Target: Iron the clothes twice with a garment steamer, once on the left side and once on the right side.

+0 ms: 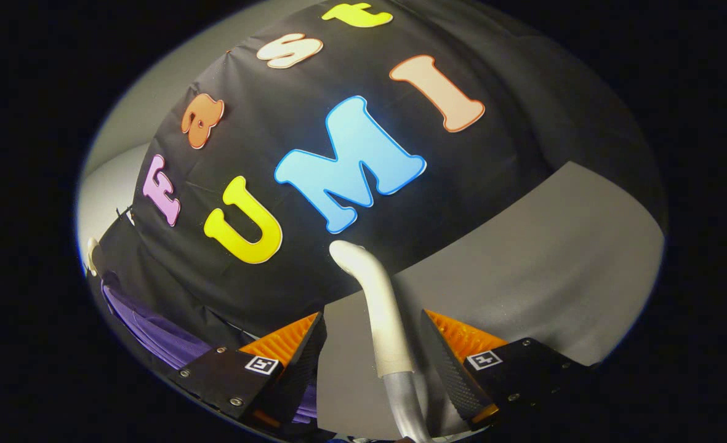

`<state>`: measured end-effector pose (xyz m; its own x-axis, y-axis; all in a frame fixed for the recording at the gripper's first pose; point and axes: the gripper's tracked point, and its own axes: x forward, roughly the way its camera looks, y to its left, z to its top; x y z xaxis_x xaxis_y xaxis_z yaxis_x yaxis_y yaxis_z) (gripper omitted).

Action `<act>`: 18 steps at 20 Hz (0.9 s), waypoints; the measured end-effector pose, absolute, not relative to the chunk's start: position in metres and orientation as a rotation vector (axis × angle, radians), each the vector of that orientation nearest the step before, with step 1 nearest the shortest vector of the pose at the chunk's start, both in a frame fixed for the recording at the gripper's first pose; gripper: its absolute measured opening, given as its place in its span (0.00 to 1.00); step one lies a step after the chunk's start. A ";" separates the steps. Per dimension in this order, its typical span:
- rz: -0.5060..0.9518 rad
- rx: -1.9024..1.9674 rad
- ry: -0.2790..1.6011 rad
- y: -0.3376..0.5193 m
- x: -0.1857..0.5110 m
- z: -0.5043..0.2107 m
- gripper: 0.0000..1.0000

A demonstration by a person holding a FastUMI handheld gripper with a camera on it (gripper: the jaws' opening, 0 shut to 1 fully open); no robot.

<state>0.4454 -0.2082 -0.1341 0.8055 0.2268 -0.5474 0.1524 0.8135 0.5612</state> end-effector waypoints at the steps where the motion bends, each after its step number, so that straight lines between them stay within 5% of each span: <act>1: 0.059 0.651 0.669 -0.206 0.448 -0.141 0.95; 11: 0.180 0.851 0.854 -0.184 0.471 -0.189 0.92; 15: 0.201 0.896 0.894 -0.174 0.475 -0.199 0.73; 18: 0.205 0.923 0.915 -0.175 0.474 -0.206 0.48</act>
<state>0.4741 -0.1754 -0.2064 0.6203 0.5154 -0.5912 0.2137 0.6142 0.7597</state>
